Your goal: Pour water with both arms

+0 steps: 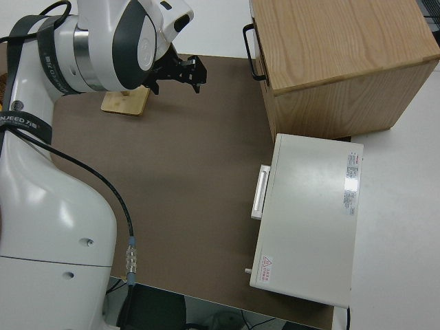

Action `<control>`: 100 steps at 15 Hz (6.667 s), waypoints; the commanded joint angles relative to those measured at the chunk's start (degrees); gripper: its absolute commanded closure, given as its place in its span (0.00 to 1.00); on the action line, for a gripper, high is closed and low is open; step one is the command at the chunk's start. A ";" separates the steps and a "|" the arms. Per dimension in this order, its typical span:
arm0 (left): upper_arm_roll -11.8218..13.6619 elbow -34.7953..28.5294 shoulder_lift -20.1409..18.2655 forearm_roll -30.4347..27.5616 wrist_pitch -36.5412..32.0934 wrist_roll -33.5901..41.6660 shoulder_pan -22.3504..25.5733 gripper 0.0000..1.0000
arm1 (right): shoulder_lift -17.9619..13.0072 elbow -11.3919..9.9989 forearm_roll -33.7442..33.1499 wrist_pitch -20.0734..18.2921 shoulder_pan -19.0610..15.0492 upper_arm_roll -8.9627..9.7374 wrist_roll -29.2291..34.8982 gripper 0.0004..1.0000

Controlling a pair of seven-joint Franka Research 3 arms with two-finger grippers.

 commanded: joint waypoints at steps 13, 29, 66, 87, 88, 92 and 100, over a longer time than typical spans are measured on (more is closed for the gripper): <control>0.19 3.56 1.55 2.79 -3.26 -2.44 -0.96 1.00 | -0.33 0.17 0.84 -0.84 -0.06 -0.02 -0.52 0.01; -0.86 3.56 2.87 3.49 -4.40 -4.20 -0.96 1.00 | -0.33 0.17 0.93 -0.84 -0.05 -0.02 -0.52 0.01; 8.81 -9.97 -20.95 -3.80 16.14 0.81 -0.44 1.00 | -0.33 0.17 0.93 -0.84 -0.05 -0.02 -0.52 0.01; 8.89 21.02 -0.23 5.08 38.49 0.79 14.58 1.00 | -0.33 0.17 0.93 -0.84 -0.14 -0.02 -0.52 0.01; 8.89 22.45 1.71 4.82 38.66 2.11 15.73 1.00 | -0.33 0.17 0.93 -0.84 -0.06 -0.02 -0.52 0.01; 11.17 25.18 7.25 3.15 44.89 7.12 17.06 1.00 | -0.33 0.17 0.93 -0.84 -0.06 -0.02 -0.52 0.01; 13.99 31.86 16.05 -20.46 46.92 37.05 20.47 1.00 | -0.33 0.17 0.93 -0.84 -0.05 -0.02 -0.52 0.01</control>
